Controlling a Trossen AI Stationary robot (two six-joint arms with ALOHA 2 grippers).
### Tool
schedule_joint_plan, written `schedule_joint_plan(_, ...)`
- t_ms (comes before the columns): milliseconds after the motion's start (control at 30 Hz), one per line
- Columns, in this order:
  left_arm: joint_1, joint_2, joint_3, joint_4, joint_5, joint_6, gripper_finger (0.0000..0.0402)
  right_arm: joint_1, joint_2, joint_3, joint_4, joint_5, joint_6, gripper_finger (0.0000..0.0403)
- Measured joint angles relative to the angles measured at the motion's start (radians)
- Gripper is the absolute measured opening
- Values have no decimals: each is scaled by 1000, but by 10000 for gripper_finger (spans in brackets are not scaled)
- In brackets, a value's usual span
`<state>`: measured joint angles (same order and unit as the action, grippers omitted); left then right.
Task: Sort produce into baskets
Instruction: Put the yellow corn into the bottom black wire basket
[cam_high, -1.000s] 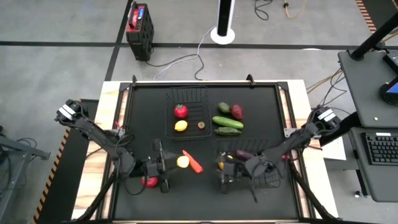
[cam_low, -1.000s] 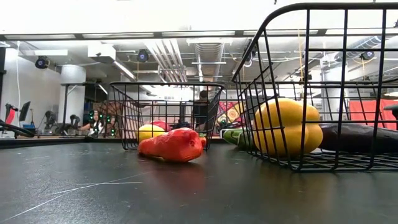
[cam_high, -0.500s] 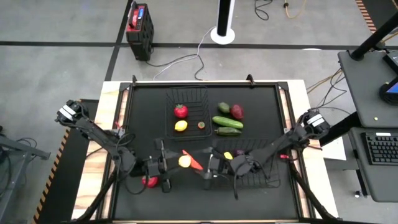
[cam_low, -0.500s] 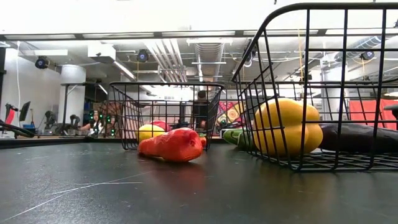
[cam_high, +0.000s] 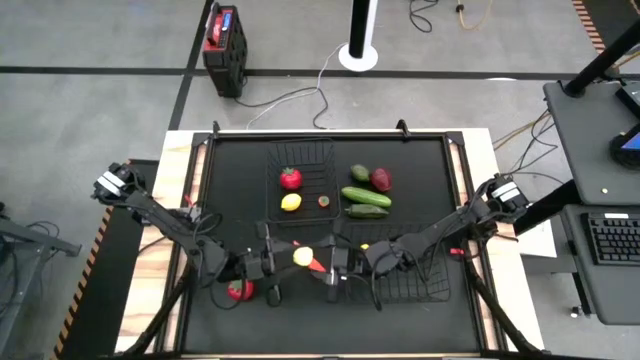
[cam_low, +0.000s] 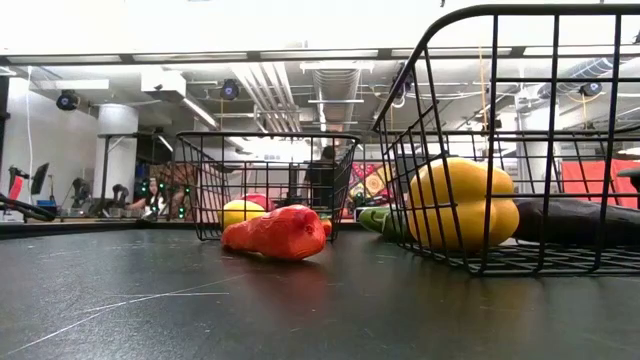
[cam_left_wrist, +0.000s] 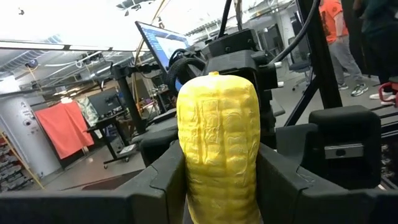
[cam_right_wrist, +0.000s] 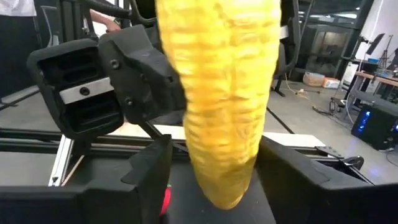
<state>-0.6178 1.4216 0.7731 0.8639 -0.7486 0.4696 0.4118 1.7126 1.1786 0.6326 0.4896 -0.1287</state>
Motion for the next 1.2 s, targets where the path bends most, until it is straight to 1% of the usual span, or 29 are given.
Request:
schedule_joint_plan(133,-1,0,0,2,3,-3,139,0,0,0,0,1,-3,167)
schedule_joint_plan(233,0,0,0,3,2,-12,159,0,0,0,0,1,-5,127)
schedule_joint_plan(300,0,0,0,2,2,-24,175,0,-1,1,-15,0,-5,108)
schedule_joint_plan(433,0,0,0,2,-6,-33,203,0,-1,14,-59,1,-2,106)
schedule_joint_plan(533,-2,0,0,1,-53,-19,220,-1,-6,23,-98,14,7,108)
schedule_joint_plan(600,-7,-2,0,-7,-87,-7,229,-2,-25,35,-174,17,29,115)
schedule_joint_plan(667,-13,-7,0,-21,-105,2,237,-2,-47,54,-278,30,66,117)
schedule_joint_plan(800,-34,-13,0,-23,-110,30,245,0,-97,105,-568,60,155,112)
schedule_joint_plan(900,-52,-14,0,-23,-109,48,247,0,-131,161,-834,60,263,111)
schedule_joint_plan(1000,-68,-14,1,-26,-109,63,247,0,-152,236,-1148,43,394,112)
schedule_joint_plan(1067,-75,-14,1,-26,-109,71,247,0,-153,294,-1357,-26,486,111)
schedule_joint_plan(1133,-76,-14,1,-26,-109,72,247,0,-150,337,-1544,-121,584,111)
schedule_joint_plan(1200,-75,-14,1,-26,-109,72,247,0,-149,361,-1658,-215,665,111)
